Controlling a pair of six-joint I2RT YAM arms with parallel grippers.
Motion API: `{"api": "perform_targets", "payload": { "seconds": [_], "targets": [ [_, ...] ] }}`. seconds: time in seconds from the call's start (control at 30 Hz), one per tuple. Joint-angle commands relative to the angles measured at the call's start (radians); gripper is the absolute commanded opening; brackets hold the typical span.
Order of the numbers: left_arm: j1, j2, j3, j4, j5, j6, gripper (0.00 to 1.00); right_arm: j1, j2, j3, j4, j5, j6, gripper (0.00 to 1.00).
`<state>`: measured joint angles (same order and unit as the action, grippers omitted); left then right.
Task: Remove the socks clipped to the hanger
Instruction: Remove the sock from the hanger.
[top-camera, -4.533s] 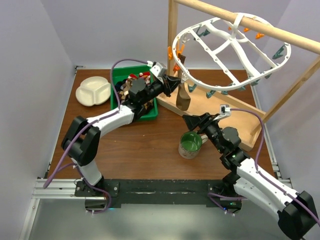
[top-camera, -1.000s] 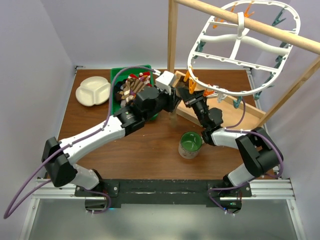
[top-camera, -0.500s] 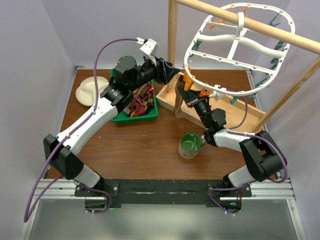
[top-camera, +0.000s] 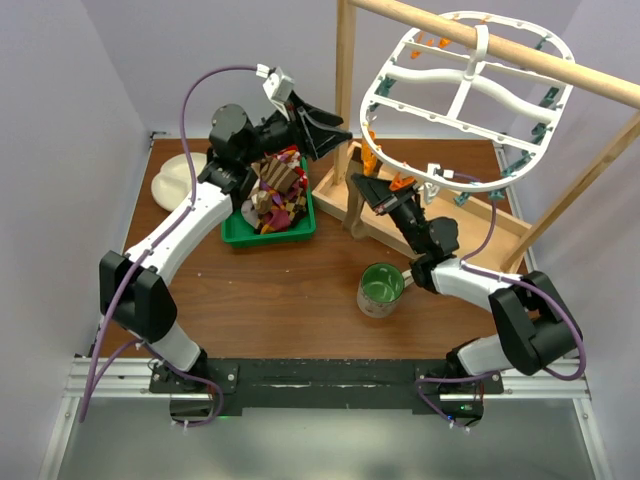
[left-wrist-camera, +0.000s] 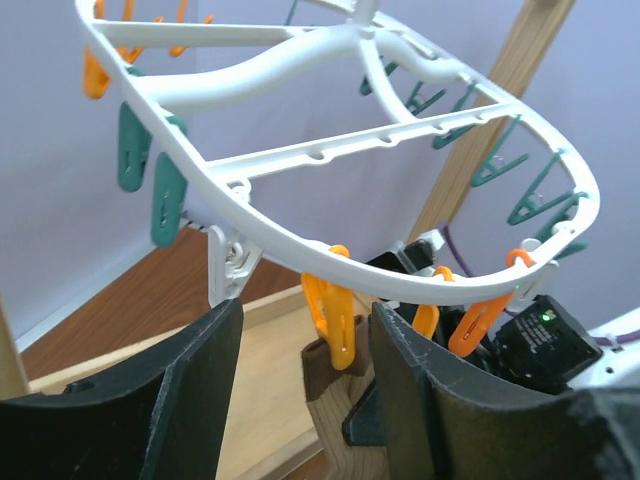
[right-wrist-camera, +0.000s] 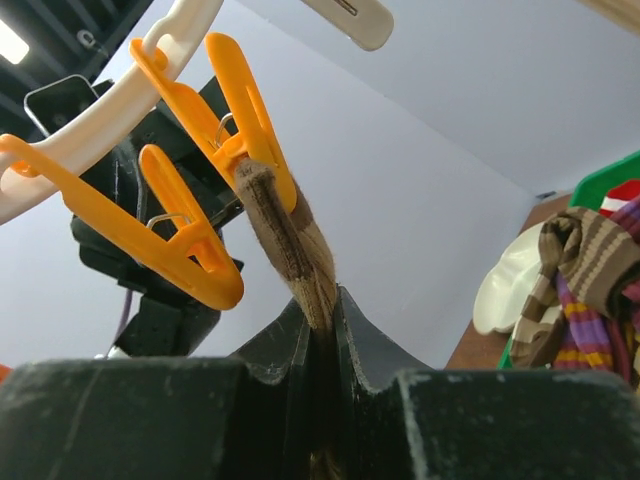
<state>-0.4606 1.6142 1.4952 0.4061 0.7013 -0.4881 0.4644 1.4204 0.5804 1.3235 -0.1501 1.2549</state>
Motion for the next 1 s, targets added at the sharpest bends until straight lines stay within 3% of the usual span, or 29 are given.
{"api": "perform_targets", "payload": {
  "seconds": [0.0, 0.57, 0.97],
  "targets": [
    [0.003, 0.013, -0.009, 0.161, 0.119, -0.099, 0.61, 0.002, 0.001, 0.082, 0.102, -0.088, 0.032, 0.12],
    [0.045, 0.047, -0.058, 0.358, 0.194, -0.26, 0.63, 0.002, 0.15, 0.18, 0.235, -0.229, 0.192, 0.12],
    [0.05, 0.162, 0.033, 0.335, 0.219, -0.291, 0.63, 0.002, 0.152, 0.18, 0.233, -0.227, 0.193, 0.11]
  ]
}}
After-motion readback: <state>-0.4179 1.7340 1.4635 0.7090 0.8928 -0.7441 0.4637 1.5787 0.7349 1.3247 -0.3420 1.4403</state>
